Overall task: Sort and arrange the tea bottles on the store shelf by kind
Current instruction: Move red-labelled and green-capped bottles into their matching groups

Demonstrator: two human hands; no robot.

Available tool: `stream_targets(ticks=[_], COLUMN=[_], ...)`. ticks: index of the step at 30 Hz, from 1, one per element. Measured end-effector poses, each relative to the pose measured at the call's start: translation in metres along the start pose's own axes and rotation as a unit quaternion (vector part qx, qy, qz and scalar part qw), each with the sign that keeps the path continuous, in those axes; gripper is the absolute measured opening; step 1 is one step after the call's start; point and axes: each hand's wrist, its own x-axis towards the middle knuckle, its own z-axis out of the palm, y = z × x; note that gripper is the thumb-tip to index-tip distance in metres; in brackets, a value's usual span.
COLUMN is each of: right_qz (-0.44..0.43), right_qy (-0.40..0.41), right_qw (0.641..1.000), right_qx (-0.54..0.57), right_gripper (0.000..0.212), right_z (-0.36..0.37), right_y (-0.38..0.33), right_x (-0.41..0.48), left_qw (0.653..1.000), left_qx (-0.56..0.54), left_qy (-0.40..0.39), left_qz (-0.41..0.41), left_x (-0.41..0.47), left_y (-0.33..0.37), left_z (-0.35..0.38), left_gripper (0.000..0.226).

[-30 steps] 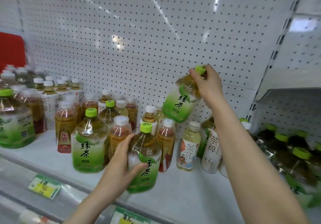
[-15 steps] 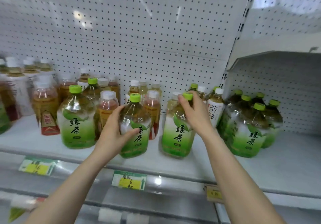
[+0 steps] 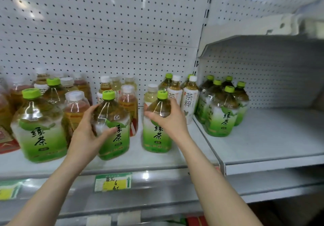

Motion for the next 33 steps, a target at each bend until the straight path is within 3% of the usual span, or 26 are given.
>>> stream_targets(ticks=[3,6,9,12,16,19,23,27,33], right_qz=[0.005,0.011,0.002,-0.005,-0.008,0.002,0.037,0.032,0.002], right_qy=[0.018,0.047,0.064,0.105,0.171,0.191,0.16,0.122,0.075], right_qw=[0.999,0.997,0.995,0.992,0.985,0.982,0.986,0.992,0.997], right_qx=[0.039,0.062,0.076,0.065,0.03,-0.002,-0.005,0.007,-0.031], right_gripper=[0.081,0.091,0.073,0.08,0.067,0.075,0.094,0.081,0.077], right_z=[-0.005,-0.031,-0.08,-0.139,-0.217,-0.259,-0.283,-0.279,-0.27], right_y=[0.0,0.006,0.021,0.039,0.071,0.105,0.148,0.17,0.189], right_x=[-0.006,-0.015,-0.022,-0.022,-0.009,0.005,0.022,0.043,0.081], left_qw=[1.0,0.998,0.996,0.993,0.988,0.986,0.988,0.991,0.993], left_qx=[-0.002,-0.021,-0.048,-0.083,-0.132,-0.156,-0.153,-0.131,-0.117], left_qy=[0.024,0.048,0.065,0.072,0.078,0.054,0.025,0.029,0.01], left_qz=[-0.001,-0.025,-0.036,-0.034,-0.007,0.003,0.0,0.006,0.005], left_x=[0.0,-0.004,-0.009,-0.01,-0.01,-0.013,-0.02,-0.027,-0.031], left_y=[0.002,0.01,0.02,0.04,0.073,0.091,0.106,0.12,0.123], left_z=[0.002,0.009,0.024,0.05,0.096,0.13,0.162,0.186,0.199], left_gripper=[0.079,0.079,0.082,0.082,0.08,0.079,0.09,0.083,0.087])
